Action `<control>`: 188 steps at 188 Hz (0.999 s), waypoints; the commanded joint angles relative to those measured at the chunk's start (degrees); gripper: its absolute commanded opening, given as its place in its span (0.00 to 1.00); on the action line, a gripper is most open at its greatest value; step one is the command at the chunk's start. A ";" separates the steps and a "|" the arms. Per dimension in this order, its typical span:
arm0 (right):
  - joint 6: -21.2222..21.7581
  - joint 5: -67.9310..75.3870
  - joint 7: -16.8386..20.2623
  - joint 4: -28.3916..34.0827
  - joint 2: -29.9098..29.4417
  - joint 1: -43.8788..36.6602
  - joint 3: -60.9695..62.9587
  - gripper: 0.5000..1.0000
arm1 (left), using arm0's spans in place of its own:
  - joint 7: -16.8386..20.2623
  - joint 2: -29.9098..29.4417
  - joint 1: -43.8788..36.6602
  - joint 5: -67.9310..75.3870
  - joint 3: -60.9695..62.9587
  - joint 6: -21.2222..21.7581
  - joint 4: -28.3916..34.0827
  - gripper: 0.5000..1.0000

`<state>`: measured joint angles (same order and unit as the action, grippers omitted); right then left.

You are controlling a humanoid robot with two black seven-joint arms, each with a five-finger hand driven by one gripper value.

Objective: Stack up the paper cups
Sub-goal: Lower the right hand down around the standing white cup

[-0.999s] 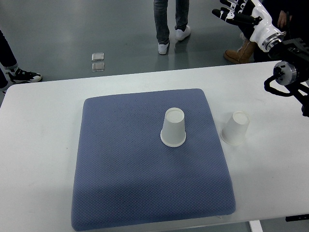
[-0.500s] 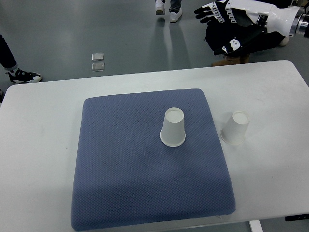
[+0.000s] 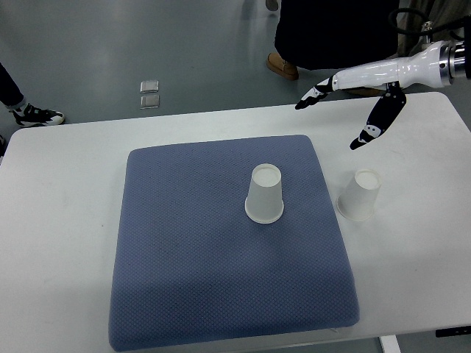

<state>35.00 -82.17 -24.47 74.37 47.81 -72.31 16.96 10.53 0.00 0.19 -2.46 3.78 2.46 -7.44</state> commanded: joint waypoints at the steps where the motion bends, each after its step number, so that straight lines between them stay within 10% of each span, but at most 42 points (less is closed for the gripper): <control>1: 0.00 -5.19 0.22 1.21 -0.35 0.59 -1.49 0.82 | 0.02 0.00 -0.02 0.00 0.00 0.00 -0.03 1.00; 188: -16.01 -18.64 0.30 -6.78 -4.74 8.94 -13.53 0.82 | 0.02 0.00 -0.02 0.00 0.00 0.00 -0.03 1.00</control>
<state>20.21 -100.57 -24.09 68.25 43.09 -64.12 4.33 10.56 0.00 0.21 -2.46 3.78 2.46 -7.46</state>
